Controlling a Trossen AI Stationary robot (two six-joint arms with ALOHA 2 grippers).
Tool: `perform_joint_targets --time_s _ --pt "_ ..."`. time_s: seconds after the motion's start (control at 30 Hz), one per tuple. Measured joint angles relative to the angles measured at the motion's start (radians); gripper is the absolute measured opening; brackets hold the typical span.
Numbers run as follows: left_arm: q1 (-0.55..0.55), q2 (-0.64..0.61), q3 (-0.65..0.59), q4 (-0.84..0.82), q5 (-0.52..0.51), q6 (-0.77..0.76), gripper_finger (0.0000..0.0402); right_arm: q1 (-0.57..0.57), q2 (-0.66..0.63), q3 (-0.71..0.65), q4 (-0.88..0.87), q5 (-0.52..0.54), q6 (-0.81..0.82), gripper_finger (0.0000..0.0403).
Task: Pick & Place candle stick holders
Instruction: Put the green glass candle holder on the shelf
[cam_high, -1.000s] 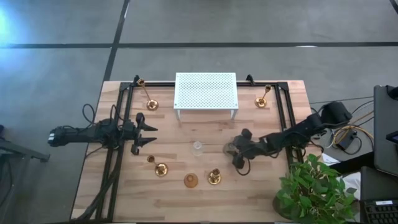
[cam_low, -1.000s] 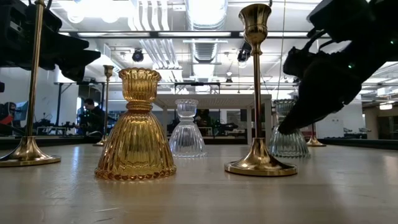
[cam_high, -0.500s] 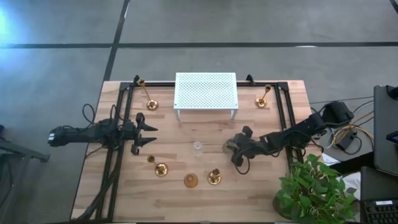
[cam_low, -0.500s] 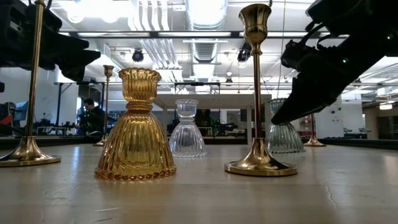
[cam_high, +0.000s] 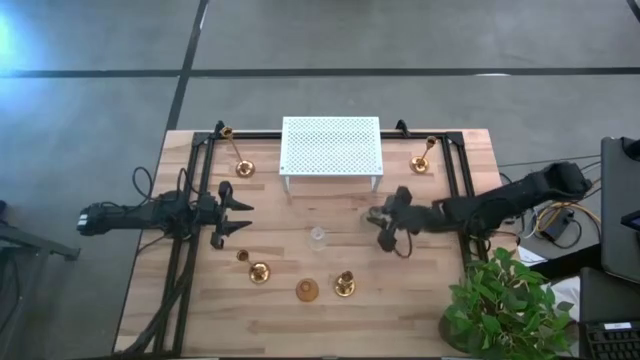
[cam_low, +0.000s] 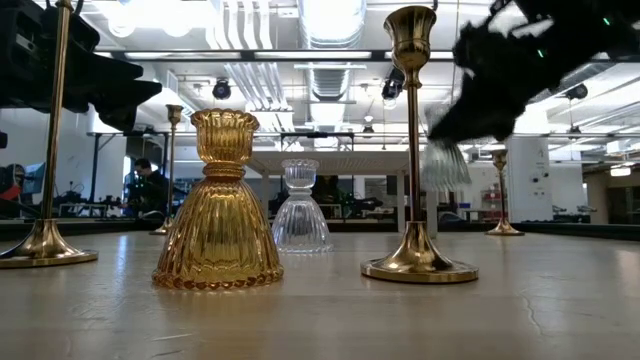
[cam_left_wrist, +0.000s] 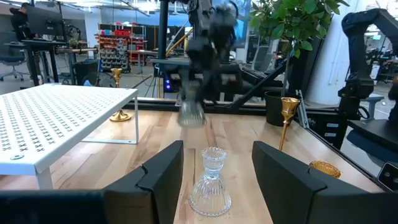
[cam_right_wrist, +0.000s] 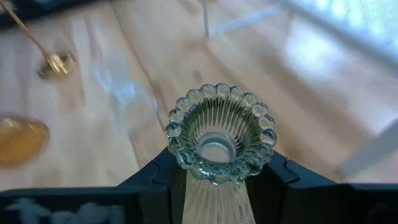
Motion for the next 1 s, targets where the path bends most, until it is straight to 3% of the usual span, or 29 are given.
perform_joint_targets --time_s 0.17,0.27,0.4,0.63,1.0 --pt "0.000 0.002 0.000 0.000 0.000 0.000 0.0197 -0.148 -0.073 0.126 -0.163 -0.136 -0.122 0.0117" --pt "0.000 0.002 0.000 0.000 0.000 0.000 0.0197 -0.244 -0.063 0.226 -0.274 -0.198 -0.198 0.0117" --pt "0.000 0.003 0.000 0.000 0.000 0.000 0.0197 -0.369 -0.016 0.341 -0.299 -0.309 -0.280 0.0117" --pt "0.000 0.004 0.000 0.000 0.000 0.000 0.0197 -0.527 0.150 0.573 -0.318 -0.432 -0.396 0.0117" --pt "0.000 0.004 0.000 0.000 0.000 0.000 0.0197 -0.635 0.501 0.919 -0.359 -0.512 -0.543 0.0117"
